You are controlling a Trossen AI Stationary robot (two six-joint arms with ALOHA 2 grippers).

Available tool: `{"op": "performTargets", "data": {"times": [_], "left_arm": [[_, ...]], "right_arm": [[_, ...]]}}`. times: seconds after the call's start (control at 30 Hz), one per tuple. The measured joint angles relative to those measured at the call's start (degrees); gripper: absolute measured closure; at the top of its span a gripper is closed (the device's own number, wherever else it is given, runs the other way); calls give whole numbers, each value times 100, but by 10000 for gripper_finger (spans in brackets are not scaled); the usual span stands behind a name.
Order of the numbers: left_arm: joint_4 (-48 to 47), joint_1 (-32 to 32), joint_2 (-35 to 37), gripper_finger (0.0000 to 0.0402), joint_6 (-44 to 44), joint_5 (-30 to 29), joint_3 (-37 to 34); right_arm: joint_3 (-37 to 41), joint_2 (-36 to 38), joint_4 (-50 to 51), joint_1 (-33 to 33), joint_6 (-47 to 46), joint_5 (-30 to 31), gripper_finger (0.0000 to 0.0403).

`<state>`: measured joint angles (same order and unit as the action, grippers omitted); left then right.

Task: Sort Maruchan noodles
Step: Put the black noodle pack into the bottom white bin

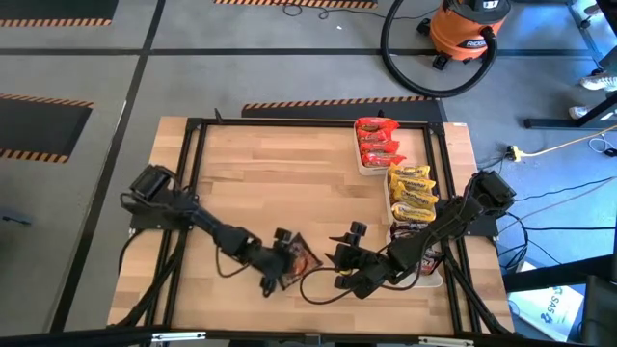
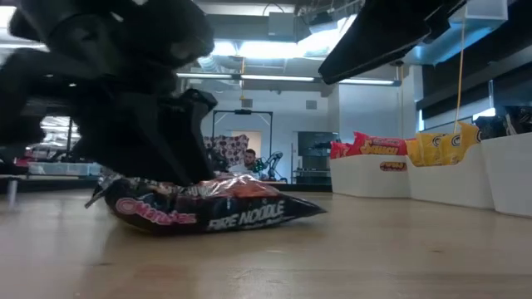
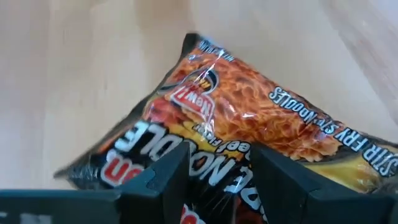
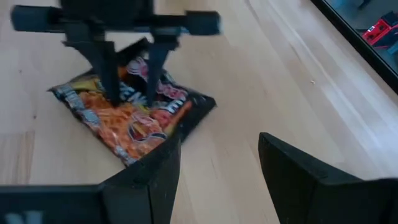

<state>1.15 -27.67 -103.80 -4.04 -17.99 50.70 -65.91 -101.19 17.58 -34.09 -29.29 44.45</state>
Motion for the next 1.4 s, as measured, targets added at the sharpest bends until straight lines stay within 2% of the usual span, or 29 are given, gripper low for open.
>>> {"op": "performTargets", "data": {"times": [0.2, 0.4, 0.53, 0.67, 0.87, 1.13, 1.27, 1.4], "left_arm": [[-620, -154, 587, 237, -612, 70, 378], [-1527, -828, 1099, 237, -2343, 29, 476], [-2234, -1329, 1023, 237, -3556, -464, 357], [-2038, -1551, 835, 237, -4168, -916, -35], [-1309, -1394, 525, 237, -4350, -1569, -393], [-1436, -655, 506, 237, -4025, -2468, -401], [-1610, -324, 549, 237, -3705, -2217, -398], [-1637, -415, 869, 242, -3726, -1859, -390]], "right_arm": [[0, 3, -163, 45, 256, -6, 205], [-9, -198, -354, 279, 259, -399, 205], [-15, -517, -695, 448, 369, -742, 205], [-4, -909, -904, 656, 410, -1053, 205], [2, -1320, -1053, 953, 408, -1646, 205], [0, -1330, -1013, 930, 422, -2978, 205], [0, -1107, -660, 921, 358, -3410, 205], [-4, -482, -122, 936, 250, -3591, 205]]}}
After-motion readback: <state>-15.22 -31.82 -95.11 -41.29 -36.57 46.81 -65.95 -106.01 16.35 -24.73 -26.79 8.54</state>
